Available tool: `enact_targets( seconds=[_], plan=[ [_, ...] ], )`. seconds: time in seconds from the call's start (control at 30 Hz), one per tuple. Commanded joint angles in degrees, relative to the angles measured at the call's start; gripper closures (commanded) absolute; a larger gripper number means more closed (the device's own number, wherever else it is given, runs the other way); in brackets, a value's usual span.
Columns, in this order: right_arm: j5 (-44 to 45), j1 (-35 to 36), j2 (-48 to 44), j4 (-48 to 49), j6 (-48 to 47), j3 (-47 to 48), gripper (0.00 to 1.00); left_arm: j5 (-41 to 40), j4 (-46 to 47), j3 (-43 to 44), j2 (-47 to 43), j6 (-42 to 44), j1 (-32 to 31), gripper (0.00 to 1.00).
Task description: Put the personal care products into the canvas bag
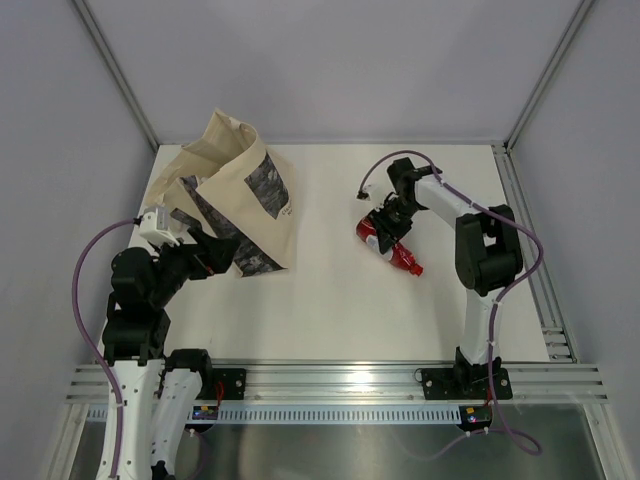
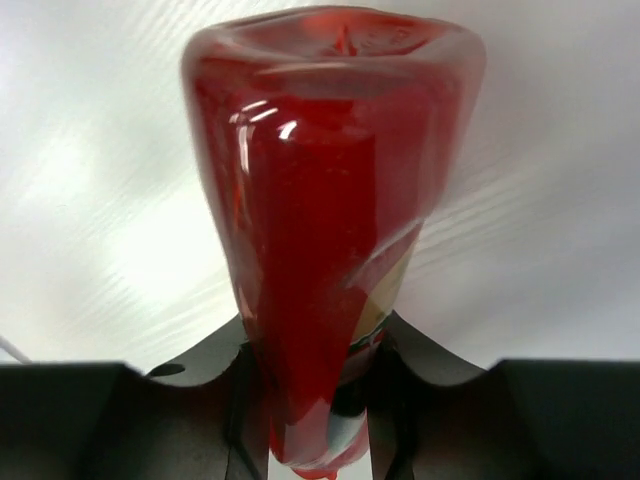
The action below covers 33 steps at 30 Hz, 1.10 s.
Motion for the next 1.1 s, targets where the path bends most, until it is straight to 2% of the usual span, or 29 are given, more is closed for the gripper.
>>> enact_targets(
  seconds=[0.0, 0.1, 0.23, 0.33, 0.4, 0.43, 0.57, 0.67, 0.7, 0.8, 0.83, 0.9, 1.07],
  plan=[
    [-18.2, -3.5, -0.3, -6.1, 5.2, 3.5, 1.0, -0.1, 0.9, 1.1, -0.8, 1.5, -0.2, 0.01],
    [-30.1, -5.0, -1.0, -5.2, 7.7, 3.2, 1.0, -0.1, 0.8, 1.4, -0.7, 1.6, -0.2, 0.01],
    [-41.3, -5.2, -3.0, -2.8, 13.7, 4.4, 1.0, -1.4, -1.2, 3.1, -0.7, 2.4, -0.2, 0.01],
    [-45.9, -4.3, -5.3, 0.7, 18.4, 8.4, 1.0, -4.4, -3.4, 5.9, -0.4, 4.1, -0.2, 0.01],
    [-47.9, -2.8, -6.9, 6.3, 22.4, 10.8, 1.0, -6.7, -4.4, 8.3, -0.1, 5.6, -0.2, 0.01],
    [-48.0, -2.1, -7.1, 8.5, 27.4, 13.8, 1.0, -7.4, -5.2, 9.2, 0.2, 6.1, -0.2, 0.01],
    [-45.2, 4.6, -5.7, 19.7, 40.2, 25.6, 1.0, -10.3, -7.5, 13.7, 2.7, 8.6, -0.2, 0.01],
    [-41.6, 8.6, 1.2, 25.9, 50.3, 38.4, 1.0, -12.1, -9.0, 16.1, 2.8, 9.2, -0.2, 0.01],
    [-39.9, 9.5, 3.1, 27.3, 55.7, 46.0, 1.0, -12.8, -9.6, 16.3, 2.6, 9.0, -0.2, 0.01],
    [-35.5, 12.3, 9.8, 36.7, 66.9, 55.7, 1.0, -14.7, -11.0, 16.7, 0.7, 8.6, -0.2, 0.01],
    [-33.8, 13.0, 10.5, 41.3, 68.7, 56.8, 1.0, -15.2, -11.3, 16.7, 0.3, 8.6, -0.2, 0.01],
    [-28.7, 15.2, 13.2, 44.7, 73.4, 61.3, 1.0, -16.4, -12.2, 16.9, -0.7, 8.3, -0.2, 0.01],
    [-15.8, 18.8, 18.9, 55.6, 78.2, 68.0, 1.0, -17.2, -14.7, 18.5, -0.9, 8.1, -0.2, 0.01]
  ],
)
